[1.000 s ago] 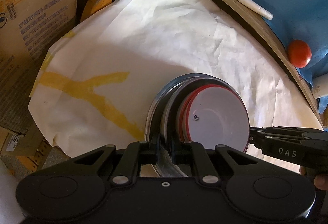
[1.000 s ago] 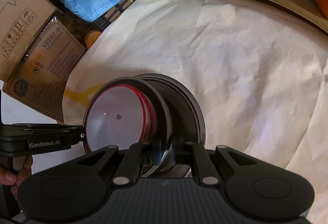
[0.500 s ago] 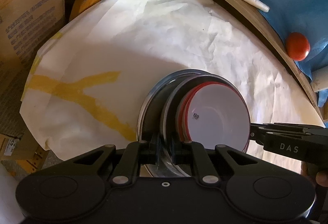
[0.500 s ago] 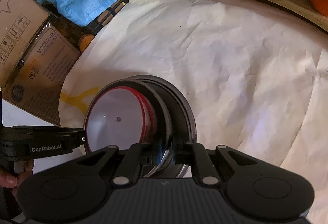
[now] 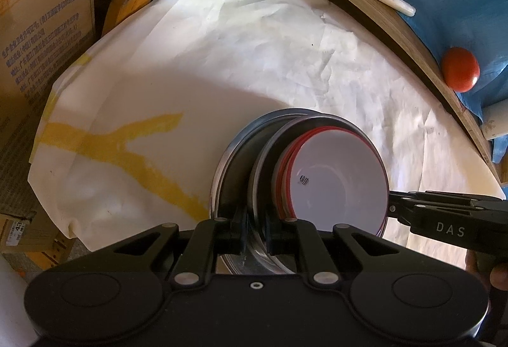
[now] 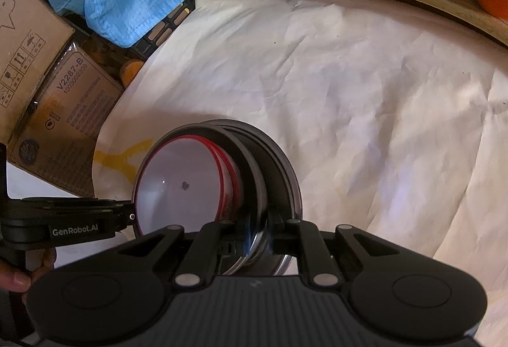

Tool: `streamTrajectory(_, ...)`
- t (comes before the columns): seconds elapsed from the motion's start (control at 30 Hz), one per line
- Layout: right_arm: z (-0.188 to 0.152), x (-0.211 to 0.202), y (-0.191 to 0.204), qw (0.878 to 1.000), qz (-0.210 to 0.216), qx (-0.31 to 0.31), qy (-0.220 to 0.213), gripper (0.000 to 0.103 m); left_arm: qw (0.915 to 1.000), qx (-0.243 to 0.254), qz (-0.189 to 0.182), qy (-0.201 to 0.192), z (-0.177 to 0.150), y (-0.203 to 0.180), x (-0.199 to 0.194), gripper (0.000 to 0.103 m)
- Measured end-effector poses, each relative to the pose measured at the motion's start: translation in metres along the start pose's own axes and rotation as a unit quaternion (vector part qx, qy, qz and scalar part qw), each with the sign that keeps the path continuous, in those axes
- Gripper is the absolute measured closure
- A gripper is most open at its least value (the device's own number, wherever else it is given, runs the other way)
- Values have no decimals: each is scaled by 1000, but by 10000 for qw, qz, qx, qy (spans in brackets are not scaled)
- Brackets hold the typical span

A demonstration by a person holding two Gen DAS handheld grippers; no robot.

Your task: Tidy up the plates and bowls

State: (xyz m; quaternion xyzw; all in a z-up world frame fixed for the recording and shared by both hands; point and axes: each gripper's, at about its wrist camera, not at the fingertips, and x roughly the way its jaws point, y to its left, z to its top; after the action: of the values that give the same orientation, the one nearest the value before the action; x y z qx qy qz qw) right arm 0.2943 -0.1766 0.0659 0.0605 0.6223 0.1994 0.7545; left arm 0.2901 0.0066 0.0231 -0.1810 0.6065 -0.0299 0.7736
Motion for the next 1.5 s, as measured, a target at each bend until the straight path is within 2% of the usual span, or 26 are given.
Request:
streamTrajectory(0.5,-8,-11,-1,9997,-139,-44,-203,78,9999,14,-40,-128,-8,4,-8,80)
streamTrajectory(0.6,-12,-15,0,9994,-218,-66,-258,63,9998,42,-59,-161,-12,5,-12,75)
streamTrajectory(0.83,-23,-26,1,9988,-159,-112,-451,59,9995,119,-138,-245,-21,4,-18,66)
streamTrajectory(0.9,-26,-29,2,9984,-174,-125,-520,57,9995,142,-61,-293,-23,4,-20,55)
streamTrajectory(0.93,-27,-30,3,9982,-182,-133,-563,56,9993,152,43,-331,-25,5,-22,45)
streamTrajectory(0.97,-29,-32,4,9979,-182,-134,-606,54,9991,152,82,-389,-26,6,-24,41)
streamTrajectory(1.03,-32,-36,4,9974,-174,-131,-691,49,9989,87,40,-467,-29,11,-28,40)
streamTrajectory(1.2,-41,-45,4,9959,-185,-126,-878,44,9977,153,33,-654,-34,19,-38,32)
streamTrajectory(1.37,-51,-57,3,9931,-162,-263,-1129,38,9962,199,16,-853,-38,24,-46,21)
streamTrajectory(1.5,-57,-68,2,9898,-214,-372,-1359,33,9943,269,43,-1034,-41,26,-50,21)
